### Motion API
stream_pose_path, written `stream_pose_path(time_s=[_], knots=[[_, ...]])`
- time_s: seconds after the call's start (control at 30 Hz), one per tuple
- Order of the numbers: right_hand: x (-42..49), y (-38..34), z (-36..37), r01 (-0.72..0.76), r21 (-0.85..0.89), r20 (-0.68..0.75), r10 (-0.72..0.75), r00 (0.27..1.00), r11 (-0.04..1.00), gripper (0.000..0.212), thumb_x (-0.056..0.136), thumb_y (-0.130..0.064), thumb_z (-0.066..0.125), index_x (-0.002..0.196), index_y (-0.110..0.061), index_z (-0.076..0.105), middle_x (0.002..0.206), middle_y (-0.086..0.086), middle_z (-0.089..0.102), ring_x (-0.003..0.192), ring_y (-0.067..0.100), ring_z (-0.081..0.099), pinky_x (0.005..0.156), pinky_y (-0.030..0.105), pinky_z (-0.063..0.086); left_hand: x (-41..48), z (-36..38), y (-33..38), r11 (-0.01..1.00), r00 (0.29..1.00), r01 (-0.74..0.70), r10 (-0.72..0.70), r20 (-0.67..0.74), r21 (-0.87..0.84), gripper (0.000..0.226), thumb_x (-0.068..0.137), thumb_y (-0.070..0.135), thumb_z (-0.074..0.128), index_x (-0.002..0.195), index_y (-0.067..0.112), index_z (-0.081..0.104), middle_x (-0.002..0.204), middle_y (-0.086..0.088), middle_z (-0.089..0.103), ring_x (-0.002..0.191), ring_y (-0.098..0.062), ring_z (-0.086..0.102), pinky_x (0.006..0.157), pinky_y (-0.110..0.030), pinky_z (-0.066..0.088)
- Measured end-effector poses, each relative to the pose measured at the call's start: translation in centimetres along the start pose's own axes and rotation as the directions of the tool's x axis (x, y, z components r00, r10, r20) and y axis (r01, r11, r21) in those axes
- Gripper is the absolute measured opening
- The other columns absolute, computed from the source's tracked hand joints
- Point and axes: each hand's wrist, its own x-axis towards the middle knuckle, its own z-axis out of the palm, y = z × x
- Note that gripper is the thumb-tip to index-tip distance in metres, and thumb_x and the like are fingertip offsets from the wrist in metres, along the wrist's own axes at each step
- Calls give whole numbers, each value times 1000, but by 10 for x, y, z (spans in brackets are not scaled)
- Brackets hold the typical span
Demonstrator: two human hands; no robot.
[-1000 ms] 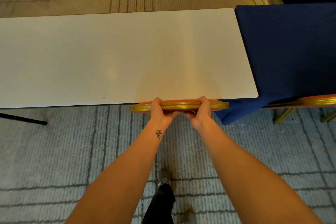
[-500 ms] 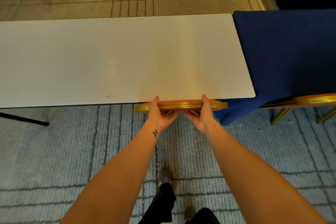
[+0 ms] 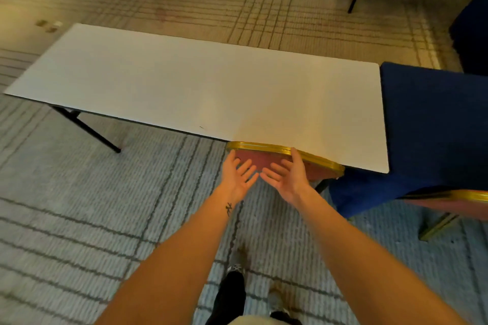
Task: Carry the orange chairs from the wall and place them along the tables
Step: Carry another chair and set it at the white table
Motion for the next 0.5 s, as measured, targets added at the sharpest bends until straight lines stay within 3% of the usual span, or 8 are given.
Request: stream_pose_path(time_s=[0.1, 0.27, 0.4, 0.5], knots=[[-23, 6, 11, -22, -58, 114, 28, 993, 998, 71, 98, -54, 55, 149, -10, 35, 140, 24, 49, 108, 45, 64, 85, 53, 57, -27, -13, -3, 995, 998, -61, 62, 12, -73, 69, 103, 52, 48, 159, 17, 27, 150, -14, 52, 135, -34, 52, 113, -50, 42], [-54, 36, 26, -85, -202, 230, 132, 964, 976, 69, 100, -53, 52, 152, -12, 35, 140, 23, 51, 112, 46, 64, 89, 53, 57, -73, -59, -16, 959, 983, -182, 183, -15, -216, 68, 104, 52, 47, 159, 17, 29, 149, -14, 52, 138, -34, 48, 117, -52, 36], [-82, 82, 51, -91, -360, 323, 216, 922, 928, 68, 102, -53, 48, 154, -12, 33, 134, 22, 56, 110, 43, 66, 93, 54, 56, -122, -120, -19, 880, 942, -333, 299, -150, -339, 62, 105, 49, 47, 155, 14, 36, 142, -16, 58, 127, -35, 58, 101, -49, 49], [-116, 137, 71, -122, -477, 363, 322, 875, 871, 65, 102, -52, 49, 152, -11, 35, 130, 23, 58, 111, 44, 66, 95, 56, 55, -168, -184, -26, 788, 892, -445, 348, -289, -426, 62, 104, 48, 49, 155, 16, 37, 139, -16, 60, 123, -36, 60, 97, -49, 52]])
